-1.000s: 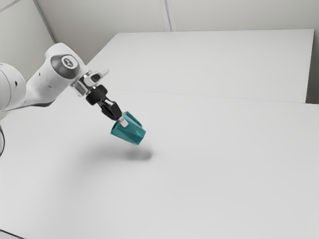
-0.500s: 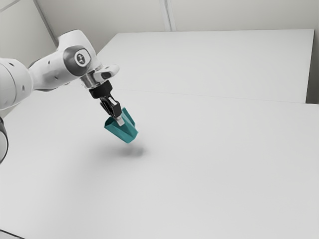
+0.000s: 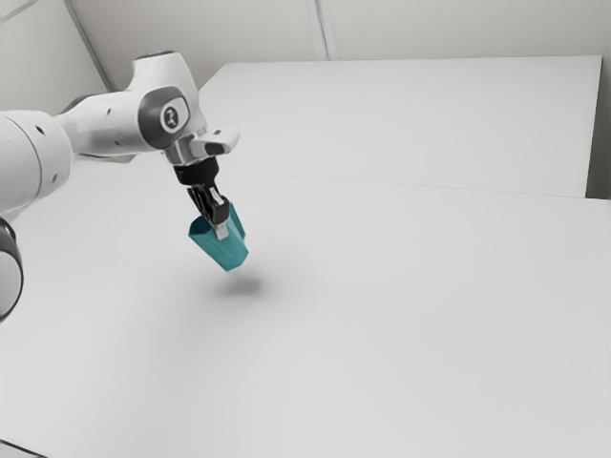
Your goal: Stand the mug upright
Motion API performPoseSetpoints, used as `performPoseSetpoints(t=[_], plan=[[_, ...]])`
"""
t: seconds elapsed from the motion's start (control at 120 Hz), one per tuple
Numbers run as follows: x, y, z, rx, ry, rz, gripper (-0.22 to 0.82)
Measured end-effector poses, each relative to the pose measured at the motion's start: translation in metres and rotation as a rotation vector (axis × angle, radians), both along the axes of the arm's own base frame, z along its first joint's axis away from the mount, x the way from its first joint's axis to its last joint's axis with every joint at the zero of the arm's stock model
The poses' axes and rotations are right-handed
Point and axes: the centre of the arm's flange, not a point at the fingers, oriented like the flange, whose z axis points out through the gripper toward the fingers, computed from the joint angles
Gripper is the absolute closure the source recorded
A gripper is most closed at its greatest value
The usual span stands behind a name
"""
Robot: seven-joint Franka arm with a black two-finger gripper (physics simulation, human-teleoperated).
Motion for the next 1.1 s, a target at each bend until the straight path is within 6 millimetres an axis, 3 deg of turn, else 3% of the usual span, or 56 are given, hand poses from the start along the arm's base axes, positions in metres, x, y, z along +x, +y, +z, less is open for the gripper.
performPoseSetpoints(t=[0.458,0.7,1.1], plan=[[0.010,-0.026,-0.020,0.146,-0.009,-0.078,0.78],[0.014,-0.026,-0.024,0.211,-0.026,-0.103,0.78],[0.022,-0.026,-0.054,0.244,-0.010,-0.106,0.78]])
